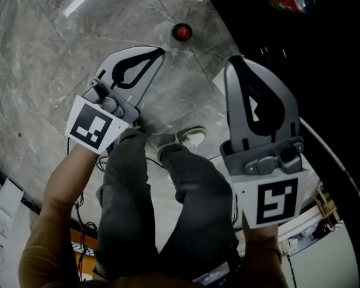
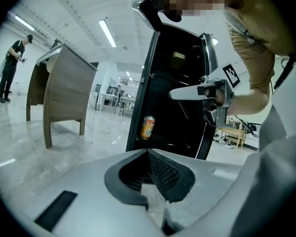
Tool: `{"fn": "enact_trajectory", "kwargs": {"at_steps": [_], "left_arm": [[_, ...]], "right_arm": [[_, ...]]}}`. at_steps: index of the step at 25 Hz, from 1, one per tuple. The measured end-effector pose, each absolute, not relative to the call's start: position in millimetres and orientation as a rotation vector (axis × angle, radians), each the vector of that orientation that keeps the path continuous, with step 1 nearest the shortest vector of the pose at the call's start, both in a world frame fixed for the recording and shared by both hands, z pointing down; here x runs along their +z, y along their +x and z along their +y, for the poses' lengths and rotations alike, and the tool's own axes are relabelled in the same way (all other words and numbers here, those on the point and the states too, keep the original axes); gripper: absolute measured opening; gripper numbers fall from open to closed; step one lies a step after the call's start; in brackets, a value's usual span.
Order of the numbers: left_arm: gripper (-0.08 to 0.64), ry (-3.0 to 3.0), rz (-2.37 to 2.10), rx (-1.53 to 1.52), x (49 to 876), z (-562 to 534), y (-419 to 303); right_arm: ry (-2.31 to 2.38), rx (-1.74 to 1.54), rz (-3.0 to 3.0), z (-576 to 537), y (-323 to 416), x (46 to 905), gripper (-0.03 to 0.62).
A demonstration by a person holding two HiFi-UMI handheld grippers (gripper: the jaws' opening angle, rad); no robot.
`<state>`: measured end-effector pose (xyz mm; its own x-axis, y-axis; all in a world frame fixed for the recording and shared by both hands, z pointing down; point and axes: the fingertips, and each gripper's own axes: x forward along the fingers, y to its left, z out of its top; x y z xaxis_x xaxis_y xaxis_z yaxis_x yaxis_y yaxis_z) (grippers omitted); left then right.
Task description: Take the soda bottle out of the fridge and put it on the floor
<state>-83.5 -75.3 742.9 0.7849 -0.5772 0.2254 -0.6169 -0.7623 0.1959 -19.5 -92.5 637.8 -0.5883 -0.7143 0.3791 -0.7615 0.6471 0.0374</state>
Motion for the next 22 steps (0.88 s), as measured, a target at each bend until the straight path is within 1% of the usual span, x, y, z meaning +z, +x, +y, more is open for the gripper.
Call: {"fn": "enact_trajectory", "kwargs": {"at_steps": [5, 14, 18, 22], "left_arm": [[0.002, 2.665, -0.951, 0.243, 687, -42, -100], [0.002, 2.608, -1.025, 0.252, 577, -23, -125], [0.002, 2.629, -1.036, 0.208, 520, -37, -114], [0.002, 2.627, -1.017, 0.241, 475, -42, -100]], "right_arm": [[1.174, 0.228, -2.501, -68, -29, 582, 0.0], [1.196, 0.265, -2.527, -56, -38, 471, 0.0], [1.233, 0.29, -2.526, -55, -31, 426, 0.002], [1.278, 0.368, -2.497, -57, -19, 393, 0.0]]}}
